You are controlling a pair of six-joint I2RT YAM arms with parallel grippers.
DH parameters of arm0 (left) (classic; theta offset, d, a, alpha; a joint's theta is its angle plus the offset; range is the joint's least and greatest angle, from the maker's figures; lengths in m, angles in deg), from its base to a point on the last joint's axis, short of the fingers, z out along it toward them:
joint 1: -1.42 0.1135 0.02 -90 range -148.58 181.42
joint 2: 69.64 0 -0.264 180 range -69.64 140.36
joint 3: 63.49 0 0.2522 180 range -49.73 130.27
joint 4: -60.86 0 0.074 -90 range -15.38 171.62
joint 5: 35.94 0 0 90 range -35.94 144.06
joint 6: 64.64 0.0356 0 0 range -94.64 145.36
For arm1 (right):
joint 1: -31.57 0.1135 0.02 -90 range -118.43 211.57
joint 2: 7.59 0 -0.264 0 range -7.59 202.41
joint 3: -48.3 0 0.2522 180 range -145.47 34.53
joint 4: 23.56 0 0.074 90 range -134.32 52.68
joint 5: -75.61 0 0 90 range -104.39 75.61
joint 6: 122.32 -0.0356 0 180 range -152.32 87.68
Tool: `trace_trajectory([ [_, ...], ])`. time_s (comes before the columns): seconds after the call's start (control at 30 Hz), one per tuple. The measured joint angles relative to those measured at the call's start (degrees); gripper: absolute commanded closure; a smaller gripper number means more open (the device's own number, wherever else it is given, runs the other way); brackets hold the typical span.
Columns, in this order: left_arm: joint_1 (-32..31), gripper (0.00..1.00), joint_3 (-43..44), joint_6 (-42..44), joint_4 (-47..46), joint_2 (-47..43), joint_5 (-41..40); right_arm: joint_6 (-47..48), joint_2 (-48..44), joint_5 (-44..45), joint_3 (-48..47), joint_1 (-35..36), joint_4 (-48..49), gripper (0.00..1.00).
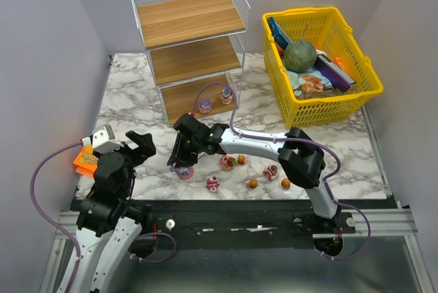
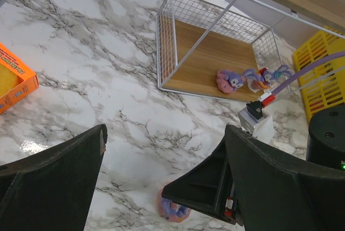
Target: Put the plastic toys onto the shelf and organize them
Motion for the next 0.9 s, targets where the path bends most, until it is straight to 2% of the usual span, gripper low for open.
trace_trajectory([
  [0.1,0.0,0.01,0.0,0.0,0.0,0.0,-0.1,-0.4,0.4,0.0,-0.2,-0.1,-0.1,0.63],
  [0.3,0.0,0.01,0.0,0.0,0.0,0.0,-0.2,-1.0,1.1,0.3,-0.7,-0.4,-0.2,0.75],
  [0.4,-0.1,0.01,0.0,0.0,0.0,0.0,-0.2,-1.3,1.1,0.6,-0.7,-0.4,-0.2,0.83],
  [0.43,-0.2,0.01,0.0,0.0,0.0,0.0,-0.2,-1.5,1.1,0.7,-0.7,-0.4,-0.2,0.93],
  [0.5,-0.3,0.01,0.0,0.0,0.0,0.0,-0.2,-1.8,1.1,0.8,-0.7,-0.4,-0.1,0.99],
  [0.9,-0.3,0.01,0.0,0.0,0.0,0.0,-0.2,-4.7,0.4,1.6,-0.3,-1.6,-0.2,0.99],
])
